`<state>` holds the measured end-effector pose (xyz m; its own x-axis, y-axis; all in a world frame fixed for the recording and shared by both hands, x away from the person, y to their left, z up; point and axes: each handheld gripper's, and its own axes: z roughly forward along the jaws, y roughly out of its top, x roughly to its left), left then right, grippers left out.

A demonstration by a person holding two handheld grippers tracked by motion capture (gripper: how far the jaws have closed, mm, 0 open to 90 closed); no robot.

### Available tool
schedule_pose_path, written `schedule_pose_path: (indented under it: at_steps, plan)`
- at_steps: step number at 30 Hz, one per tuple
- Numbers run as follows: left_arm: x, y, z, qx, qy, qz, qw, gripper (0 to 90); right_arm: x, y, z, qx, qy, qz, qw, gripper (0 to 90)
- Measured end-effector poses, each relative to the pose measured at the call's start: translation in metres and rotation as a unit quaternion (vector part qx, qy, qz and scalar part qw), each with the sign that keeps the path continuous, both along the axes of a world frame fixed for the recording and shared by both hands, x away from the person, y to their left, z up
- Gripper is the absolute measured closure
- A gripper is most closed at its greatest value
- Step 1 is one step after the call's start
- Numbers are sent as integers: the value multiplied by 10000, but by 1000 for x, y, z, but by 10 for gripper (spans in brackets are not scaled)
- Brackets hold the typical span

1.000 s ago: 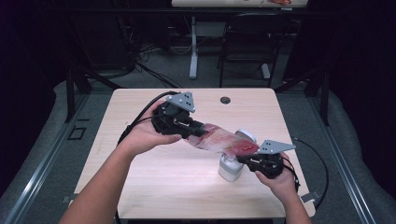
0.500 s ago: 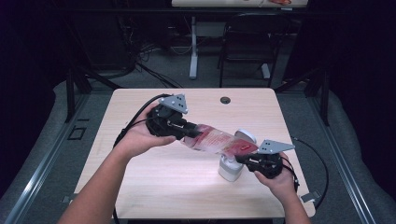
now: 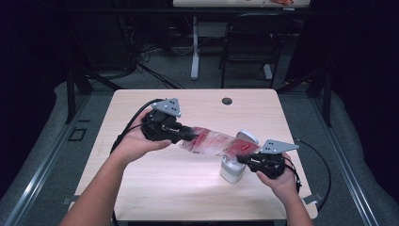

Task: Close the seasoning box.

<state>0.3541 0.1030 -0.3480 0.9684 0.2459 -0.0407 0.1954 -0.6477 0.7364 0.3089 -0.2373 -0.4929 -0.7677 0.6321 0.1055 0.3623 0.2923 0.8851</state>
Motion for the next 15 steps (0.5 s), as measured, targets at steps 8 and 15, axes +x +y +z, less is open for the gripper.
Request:
schedule_pose_path:
  at_steps: [8, 15]
  plan:
    - [1, 6, -6, -77, 41, 67, 9999, 779, 0, -2, 1, 119, 15, 20, 9999, 802]
    - [1, 11, -11, -94, 72, 113, 9999, 776, 0, -2, 2, 205, 38, 24, 9998, 805]
